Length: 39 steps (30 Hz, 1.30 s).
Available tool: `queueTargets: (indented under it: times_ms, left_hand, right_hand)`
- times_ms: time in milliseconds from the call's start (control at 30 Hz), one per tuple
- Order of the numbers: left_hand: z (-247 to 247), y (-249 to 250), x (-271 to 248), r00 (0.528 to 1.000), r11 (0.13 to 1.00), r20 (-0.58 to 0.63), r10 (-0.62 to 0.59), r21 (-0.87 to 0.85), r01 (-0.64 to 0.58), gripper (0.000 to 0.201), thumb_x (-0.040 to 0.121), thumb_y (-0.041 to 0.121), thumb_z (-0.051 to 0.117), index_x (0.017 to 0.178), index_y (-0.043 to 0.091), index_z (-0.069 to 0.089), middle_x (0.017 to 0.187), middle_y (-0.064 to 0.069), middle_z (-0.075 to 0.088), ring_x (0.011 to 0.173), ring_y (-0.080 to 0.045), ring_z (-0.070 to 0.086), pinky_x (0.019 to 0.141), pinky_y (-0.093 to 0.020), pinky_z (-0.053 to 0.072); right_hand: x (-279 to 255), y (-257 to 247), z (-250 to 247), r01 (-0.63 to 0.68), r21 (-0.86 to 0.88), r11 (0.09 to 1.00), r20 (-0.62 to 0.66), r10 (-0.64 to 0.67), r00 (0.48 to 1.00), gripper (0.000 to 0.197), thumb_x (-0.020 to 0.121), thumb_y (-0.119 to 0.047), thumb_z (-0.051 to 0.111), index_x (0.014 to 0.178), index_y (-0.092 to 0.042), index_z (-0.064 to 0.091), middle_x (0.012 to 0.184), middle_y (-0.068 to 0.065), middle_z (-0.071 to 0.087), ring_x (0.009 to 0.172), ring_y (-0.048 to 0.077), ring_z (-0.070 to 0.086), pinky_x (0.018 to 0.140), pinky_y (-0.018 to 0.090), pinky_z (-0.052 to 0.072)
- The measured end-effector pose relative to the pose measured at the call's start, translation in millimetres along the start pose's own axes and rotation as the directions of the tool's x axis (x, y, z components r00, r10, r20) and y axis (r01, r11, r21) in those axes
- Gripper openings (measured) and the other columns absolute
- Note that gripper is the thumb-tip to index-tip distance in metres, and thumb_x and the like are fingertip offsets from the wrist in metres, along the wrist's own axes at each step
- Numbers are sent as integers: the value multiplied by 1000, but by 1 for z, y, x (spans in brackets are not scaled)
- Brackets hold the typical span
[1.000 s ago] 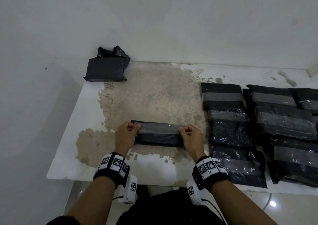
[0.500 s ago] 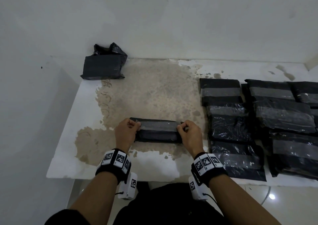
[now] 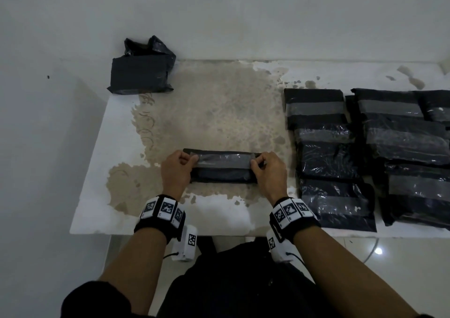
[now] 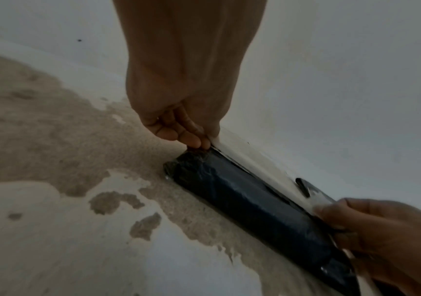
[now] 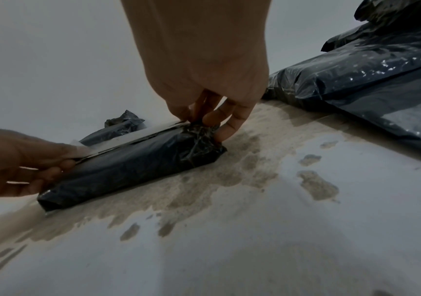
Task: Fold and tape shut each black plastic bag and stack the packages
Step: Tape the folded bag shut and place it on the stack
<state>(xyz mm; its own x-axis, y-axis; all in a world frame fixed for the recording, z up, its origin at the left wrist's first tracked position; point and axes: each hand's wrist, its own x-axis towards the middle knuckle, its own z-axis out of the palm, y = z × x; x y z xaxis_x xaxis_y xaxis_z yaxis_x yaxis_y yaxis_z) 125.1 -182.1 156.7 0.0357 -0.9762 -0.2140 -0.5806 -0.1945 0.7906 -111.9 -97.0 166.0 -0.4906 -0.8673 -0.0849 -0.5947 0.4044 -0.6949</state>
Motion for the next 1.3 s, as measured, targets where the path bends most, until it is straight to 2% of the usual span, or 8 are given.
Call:
queueTargets:
  times_ms: [233,367,600,767,900,1100,1200,1300]
  left_hand:
    - [0,-1,1,999,998,10,-34,-58,34,28,90,29,75,73,9,64,73,-8,71,70,-26,67,65,-36,52]
    - [0,1,3,1000,1000,2,-14,-9,14,30,90,30,75,75,6,66,74,-8,71,68,-21,64,57,-23,44]
    - [1,4,-2,997,991,-55,58,126,-51,31,90,32,74,73,10,61,67,2,59,61,-13,52,54,-26,32]
    - [-4,-3,2,1000,992,-15,3,126,-1,34,89,38,74,75,10,62,66,5,58,58,-4,50,51,-11,33]
    - [-6,-7,5,999,997,24,-26,77,24,33,91,36,72,72,12,60,66,3,59,59,-10,52,54,-20,35]
    - [-5,-7,1,998,991,-16,54,126,-51,29,92,33,71,73,13,61,71,-1,63,66,-18,58,55,-22,37]
    - [-4,-6,-3,996,987,-46,78,147,-71,27,93,33,70,76,14,61,70,4,62,64,-11,55,52,-11,34]
    - [-2,-4,-6,992,984,-70,104,151,-93,26,94,32,69,76,15,60,69,7,60,61,-7,52,51,-10,34]
  right_hand:
    - [-2,0,1,-4,6,1000,-7,4,1000,16,93,-23,71,81,-14,65,90,-4,61,78,12,57,71,25,46]
    - [-2,-2,2,-12,-7,1000,-14,12,1000,16,93,-23,71,82,-13,65,92,-5,60,78,11,56,71,24,46]
    - [-2,0,4,10,-21,1000,-27,-10,1000,16,93,-21,71,81,-13,64,90,-5,58,76,11,54,72,24,46]
    - [-2,1,5,26,-24,999,-35,-27,999,17,92,-20,71,80,-11,64,89,-5,57,74,12,53,68,24,42]
    - [-2,3,7,39,-30,999,-37,-40,999,16,91,-21,71,80,-11,63,90,-3,59,74,13,54,69,25,44]
    - [-3,7,8,64,2,998,-50,-63,997,13,91,-19,71,82,-13,64,89,-4,58,73,7,51,64,7,36]
    - [-2,9,7,54,58,997,-66,-50,997,14,92,-17,71,81,-15,63,89,-2,60,72,7,52,65,6,39]
    - [-2,10,4,13,111,994,-42,-8,999,14,94,-18,70,82,-17,63,92,-2,62,74,1,51,67,6,41]
